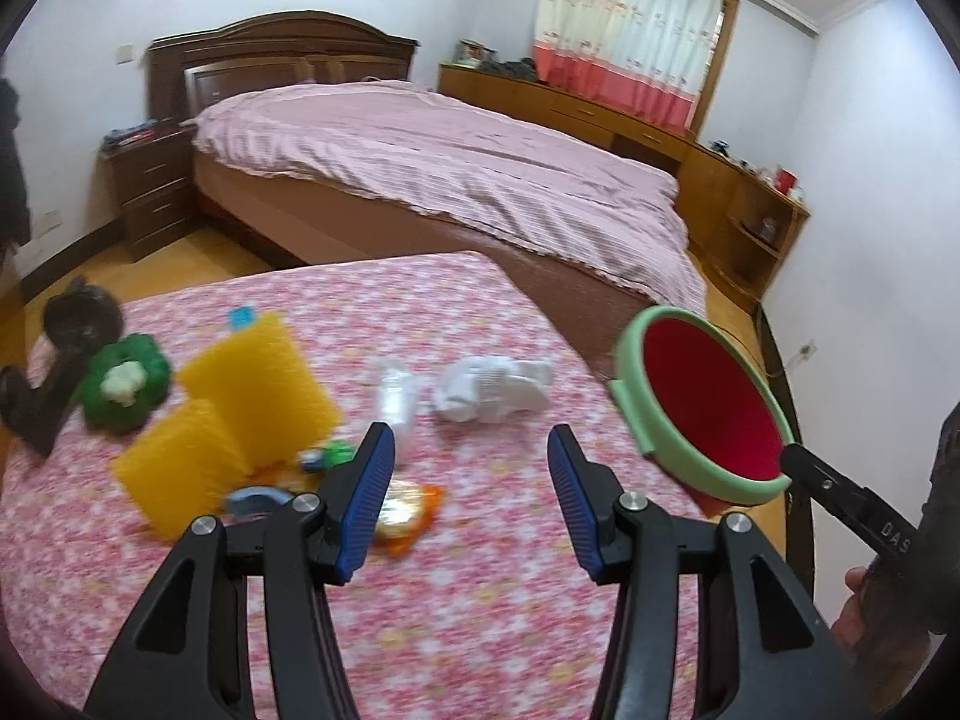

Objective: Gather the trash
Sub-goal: 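Move both tools back to the bed and reach the left tool toward the yellow sponge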

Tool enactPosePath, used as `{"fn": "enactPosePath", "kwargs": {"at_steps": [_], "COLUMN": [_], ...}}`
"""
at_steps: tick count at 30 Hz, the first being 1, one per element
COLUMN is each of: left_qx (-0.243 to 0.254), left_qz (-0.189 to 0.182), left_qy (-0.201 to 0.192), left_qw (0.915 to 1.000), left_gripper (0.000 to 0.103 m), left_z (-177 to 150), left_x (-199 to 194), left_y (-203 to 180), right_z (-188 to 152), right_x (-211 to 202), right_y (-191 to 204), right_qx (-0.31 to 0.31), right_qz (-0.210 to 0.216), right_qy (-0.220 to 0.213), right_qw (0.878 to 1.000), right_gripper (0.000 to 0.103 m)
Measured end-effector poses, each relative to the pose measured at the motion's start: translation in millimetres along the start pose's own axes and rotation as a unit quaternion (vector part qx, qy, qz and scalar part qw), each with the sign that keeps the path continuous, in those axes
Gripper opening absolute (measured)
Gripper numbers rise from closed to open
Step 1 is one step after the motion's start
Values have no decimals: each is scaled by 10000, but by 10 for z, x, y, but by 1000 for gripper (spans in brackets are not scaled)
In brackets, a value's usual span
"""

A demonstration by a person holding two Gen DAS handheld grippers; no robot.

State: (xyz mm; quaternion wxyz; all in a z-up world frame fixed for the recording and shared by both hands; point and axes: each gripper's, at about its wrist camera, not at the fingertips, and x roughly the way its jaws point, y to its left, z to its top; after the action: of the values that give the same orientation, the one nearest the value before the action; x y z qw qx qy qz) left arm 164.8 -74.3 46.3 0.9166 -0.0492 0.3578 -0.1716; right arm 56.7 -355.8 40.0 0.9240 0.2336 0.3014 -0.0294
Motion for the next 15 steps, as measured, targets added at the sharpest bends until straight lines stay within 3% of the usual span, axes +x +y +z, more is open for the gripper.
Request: {"fn": "enactPosePath", "kwargs": {"at_steps": [15], "left_qx": [-566], "left_qz": [974], "left_qy": [-40], "left_qw": [9936], "left_gripper": [53], "left_z": [-105], "left_x": [-153], "left_y": [1042], "right_z": [-114], "right_x": [243], "right_y": [389], "right_qx": [-274], "right_qz": [103], "right_qy": [314], "right_qw": [9991], "right_gripper": [65]}}
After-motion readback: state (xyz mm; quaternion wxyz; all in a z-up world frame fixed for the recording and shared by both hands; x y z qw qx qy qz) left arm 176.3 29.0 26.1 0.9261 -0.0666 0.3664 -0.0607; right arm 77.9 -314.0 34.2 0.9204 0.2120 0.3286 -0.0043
